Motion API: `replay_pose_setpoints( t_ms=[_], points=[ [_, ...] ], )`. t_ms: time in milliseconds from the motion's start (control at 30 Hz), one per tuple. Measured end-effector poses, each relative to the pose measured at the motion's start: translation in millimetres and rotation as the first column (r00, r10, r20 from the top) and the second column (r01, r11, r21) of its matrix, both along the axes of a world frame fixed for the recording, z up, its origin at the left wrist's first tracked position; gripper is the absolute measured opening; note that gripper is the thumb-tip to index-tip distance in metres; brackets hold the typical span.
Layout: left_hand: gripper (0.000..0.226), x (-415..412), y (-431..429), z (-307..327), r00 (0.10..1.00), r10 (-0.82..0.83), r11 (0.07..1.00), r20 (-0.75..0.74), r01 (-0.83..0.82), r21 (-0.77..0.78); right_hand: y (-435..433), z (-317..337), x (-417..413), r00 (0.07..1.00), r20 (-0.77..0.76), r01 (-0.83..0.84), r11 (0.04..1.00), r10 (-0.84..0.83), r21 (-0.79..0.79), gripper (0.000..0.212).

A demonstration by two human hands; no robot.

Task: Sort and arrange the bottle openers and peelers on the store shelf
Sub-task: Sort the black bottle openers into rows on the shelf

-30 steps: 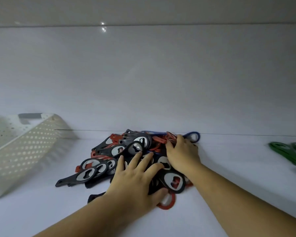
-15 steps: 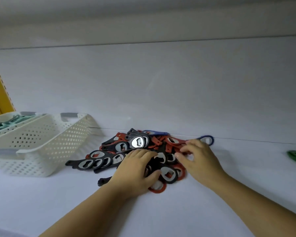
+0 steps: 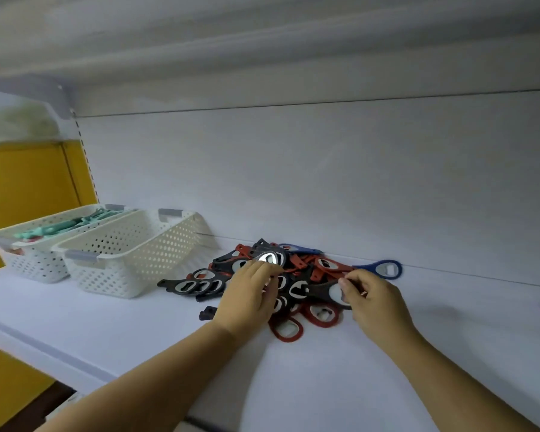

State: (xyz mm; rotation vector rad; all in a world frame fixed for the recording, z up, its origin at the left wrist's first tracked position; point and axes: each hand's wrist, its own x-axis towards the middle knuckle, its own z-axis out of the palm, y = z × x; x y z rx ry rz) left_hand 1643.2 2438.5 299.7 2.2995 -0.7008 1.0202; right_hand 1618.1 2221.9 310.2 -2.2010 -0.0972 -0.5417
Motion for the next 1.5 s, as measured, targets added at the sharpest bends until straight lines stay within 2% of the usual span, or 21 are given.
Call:
replay_pose_setpoints(
  t_ms=[67,100,133,233,267,300,367,400,433,500,567,600,667,767,900,1000,1167,1300,1367,1433,1500],
  points=[
    [0.013,-20.1,-5.7,14.8,0.973,-0.053,0.936,-0.226,-0.030,-0.351,-0.6,8.2,-6.3,0.995,-0.009,-0.095,0.986,0.097,0.134,0.016],
    [0.012,-30.5,-7.4,22.8,0.909,-0.158,0.881,-0.387,-0.047,-0.471,1.5,12.0,-10.8,0.983,-0.030,-0.172,0.963,0.182,0.207,0.017],
    [0.011,-39.6,-7.6,30.0,0.801,-0.287,0.850,-0.525,-0.040,-0.525,5.5,15.0,-16.3,0.959,-0.068,-0.248,0.931,0.275,0.268,0.017],
    [0.015,-61.8,-3.2,43.0,0.349,-0.488,0.869,-0.800,0.110,-0.483,26.0,18.7,-33.4,0.845,-0.176,-0.416,0.827,0.506,0.379,0.015],
    [0.013,-68.5,-0.4,43.9,0.240,-0.489,0.872,-0.838,0.150,-0.466,33.3,18.2,-37.1,0.819,-0.173,-0.444,0.796,0.546,0.410,0.013],
    [0.011,-72.2,3.7,42.7,0.203,-0.478,0.877,-0.854,0.166,-0.452,39.5,17.9,-39.7,0.809,-0.162,-0.452,0.774,0.565,0.443,0.013],
    [0.011,-73.1,16.9,38.3,0.238,-0.530,0.847,-0.814,0.097,-0.523,45.9,14.9,-39.7,0.828,-0.149,-0.421,0.773,0.541,0.474,0.014],
    [0.013,-69.6,26.7,34.5,0.278,-0.592,0.789,-0.756,0.009,-0.615,46.3,12.3,-37.7,0.855,-0.150,-0.391,0.807,0.496,0.442,0.014],
    [0.018,-64.5,38.1,29.9,0.325,-0.661,0.689,-0.676,-0.096,-0.719,45.1,8.6,-35.1,0.891,-0.152,-0.352,0.863,0.427,0.362,0.013],
    [0.023,-55.0,61.0,21.5,0.425,-0.771,0.388,-0.474,-0.277,-0.879,41.2,1.9,-30.0,0.953,-0.122,-0.264,0.958,0.277,0.113,0.015],
    [0.018,-51.2,73.7,15.3,0.492,-0.820,0.107,-0.292,-0.370,-0.923,40.7,-0.9,-25.9,0.974,-0.071,-0.224,0.968,0.217,-0.115,0.020],
    [0.016,-50.5,76.9,12.9,0.504,-0.828,0.039,-0.248,-0.388,-0.921,44.1,-0.9,-22.8,0.975,-0.059,-0.222,0.950,0.214,-0.220,0.017],
    [0.018,-52.3,72.8,12.9,0.475,-0.837,0.079,-0.272,-0.387,-0.919,53.3,2.1,-16.4,0.971,-0.041,-0.232,0.881,0.237,-0.413,0.016],
    [0.031,-52.9,66.3,15.5,0.431,-0.833,0.183,-0.347,-0.377,-0.908,72.8,4.1,2.9,0.953,-0.025,-0.266,0.793,0.302,-0.548,0.034],
    [0.048,-50.7,67.9,18.7,0.388,-0.842,0.216,-0.375,-0.395,-0.893,89.3,-2.4,17.5,0.926,0.092,-0.224,0.730,0.366,-0.646,0.019],
    [0.051,-48.5,70.5,19.2,0.341,-0.854,0.245,-0.393,-0.403,-0.882,84.4,-16.3,26.4,0.902,0.230,-0.183,0.807,0.365,-0.562,0.017],
    [0.050,-46.6,70.3,18.0,0.304,-0.865,0.265,-0.399,-0.399,-0.878,75.8,-15.8,23.5,0.905,0.346,-0.141,0.944,0.245,-0.299,0.010],
    [0.047,-49.2,68.9,15.5,0.306,-0.847,0.321,-0.435,-0.358,-0.877,77.2,-7.3,12.7,0.819,0.446,-0.259,0.926,0.361,-0.274,0.017],
    [0.038,-53.8,69.3,16.0,0.290,-0.835,0.379,-0.468,-0.314,-0.870,85.9,-6.5,6.4,0.777,0.430,-0.353,0.884,0.459,-0.306,0.024],
    [0.024,-59.1,69.8,17.5,0.279,-0.819,0.440,-0.501,-0.253,-0.861,96.7,-9.2,1.1,0.743,0.406,-0.410,0.841,0.533,-0.353,0.018],
    [0.016,-61.2,70.6,17.3,0.282,-0.822,0.442,-0.495,-0.231,-0.867,101.9,-11.5,-0.8,0.734,0.390,-0.434,0.825,0.557,-0.361,0.016]
  ],
)
